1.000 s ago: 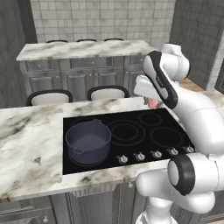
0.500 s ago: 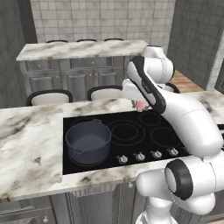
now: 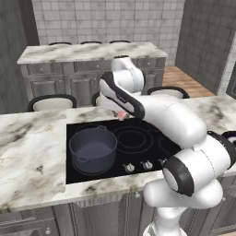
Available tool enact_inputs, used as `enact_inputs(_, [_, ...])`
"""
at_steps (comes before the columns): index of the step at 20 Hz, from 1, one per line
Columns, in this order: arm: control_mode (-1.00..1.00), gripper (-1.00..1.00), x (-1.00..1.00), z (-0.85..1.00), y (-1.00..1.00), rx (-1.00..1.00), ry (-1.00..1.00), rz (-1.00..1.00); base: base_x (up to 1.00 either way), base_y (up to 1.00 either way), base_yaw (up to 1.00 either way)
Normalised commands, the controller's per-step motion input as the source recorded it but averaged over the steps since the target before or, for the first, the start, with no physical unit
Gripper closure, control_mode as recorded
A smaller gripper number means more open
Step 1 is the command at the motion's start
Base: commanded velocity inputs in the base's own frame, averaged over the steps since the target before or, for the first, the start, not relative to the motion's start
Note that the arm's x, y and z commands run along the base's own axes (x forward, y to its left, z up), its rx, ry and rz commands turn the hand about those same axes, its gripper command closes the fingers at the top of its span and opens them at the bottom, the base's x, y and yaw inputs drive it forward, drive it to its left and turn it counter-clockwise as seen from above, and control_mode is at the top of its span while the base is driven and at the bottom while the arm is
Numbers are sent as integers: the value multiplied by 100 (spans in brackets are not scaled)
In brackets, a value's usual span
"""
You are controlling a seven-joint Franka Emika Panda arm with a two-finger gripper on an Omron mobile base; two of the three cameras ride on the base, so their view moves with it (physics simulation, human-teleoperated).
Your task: Retrieve the frozen meat and place it in the pot on a burner. Then turn the burner on.
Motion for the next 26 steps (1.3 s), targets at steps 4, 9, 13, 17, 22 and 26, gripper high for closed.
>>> enact_inputs(4, [-100,100,43,-38,73,-16,0,0,0,0,0])
enact_inputs(9, [-100,100,16,-36,56,-4,0,-3,0,0,0])
enact_inputs(13, [-100,100,8,-68,26,0,0,-12,0,0,0])
enact_inputs(17, [-100,100,0,-72,16,0,2,-11,0,0,0])
enact_inputs(22, [-100,100,-3,-50,31,0,0,-11,0,0,0])
enact_inputs(26, [-100,100,-9,-20,28,0,-7,-11,0,0,0])
